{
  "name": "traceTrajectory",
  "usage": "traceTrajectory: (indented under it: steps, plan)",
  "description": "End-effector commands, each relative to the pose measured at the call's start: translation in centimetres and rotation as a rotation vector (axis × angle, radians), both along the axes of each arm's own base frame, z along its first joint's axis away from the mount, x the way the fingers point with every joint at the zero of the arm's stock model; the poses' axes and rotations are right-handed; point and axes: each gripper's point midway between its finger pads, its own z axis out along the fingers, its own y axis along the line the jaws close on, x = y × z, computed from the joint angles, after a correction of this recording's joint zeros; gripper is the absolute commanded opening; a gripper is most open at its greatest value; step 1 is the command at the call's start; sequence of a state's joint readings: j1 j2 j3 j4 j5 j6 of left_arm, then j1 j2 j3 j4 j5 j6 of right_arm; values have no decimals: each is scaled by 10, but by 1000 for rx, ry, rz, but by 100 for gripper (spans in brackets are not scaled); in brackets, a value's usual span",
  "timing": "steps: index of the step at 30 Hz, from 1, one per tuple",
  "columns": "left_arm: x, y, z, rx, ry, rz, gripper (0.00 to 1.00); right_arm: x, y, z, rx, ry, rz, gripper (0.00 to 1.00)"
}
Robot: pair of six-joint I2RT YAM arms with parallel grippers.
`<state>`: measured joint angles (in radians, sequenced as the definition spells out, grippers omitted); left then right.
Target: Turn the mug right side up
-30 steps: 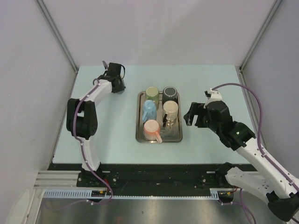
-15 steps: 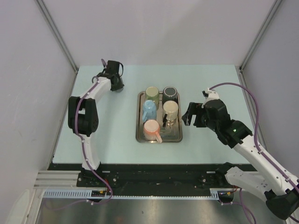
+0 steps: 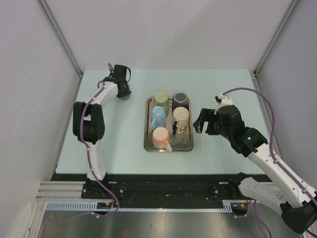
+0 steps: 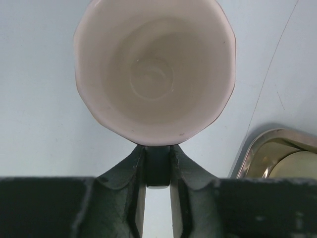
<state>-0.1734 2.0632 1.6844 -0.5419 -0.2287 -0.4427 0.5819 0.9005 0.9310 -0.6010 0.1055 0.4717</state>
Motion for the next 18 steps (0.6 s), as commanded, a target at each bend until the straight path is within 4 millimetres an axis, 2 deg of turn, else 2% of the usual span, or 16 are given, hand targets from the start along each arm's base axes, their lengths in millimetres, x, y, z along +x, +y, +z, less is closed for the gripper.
traceTrajectory:
  steps: [1,4,9,12,15,16,17,18]
  plan:
    - [20,6,44,15,-111,12,30,4,3,5,15,-22,11,88]
    - [18,7,53,20,-122,14,41,4,2,5,15,-19,6,87]
    - [14,9,65,24,-136,18,45,4,2,3,13,-18,5,87]
    - [8,14,79,37,-152,35,47,4,1,4,12,-24,2,87]
    - [-5,25,114,58,-217,67,50,3,1,2,14,-19,1,87]
    - [-13,30,117,76,-221,83,54,2,1,3,16,-20,4,87]
    - [-21,33,141,74,-271,94,56,2,1,3,17,-20,5,88]
    - [-27,35,148,74,-285,102,57,1,2,2,16,-16,8,88]
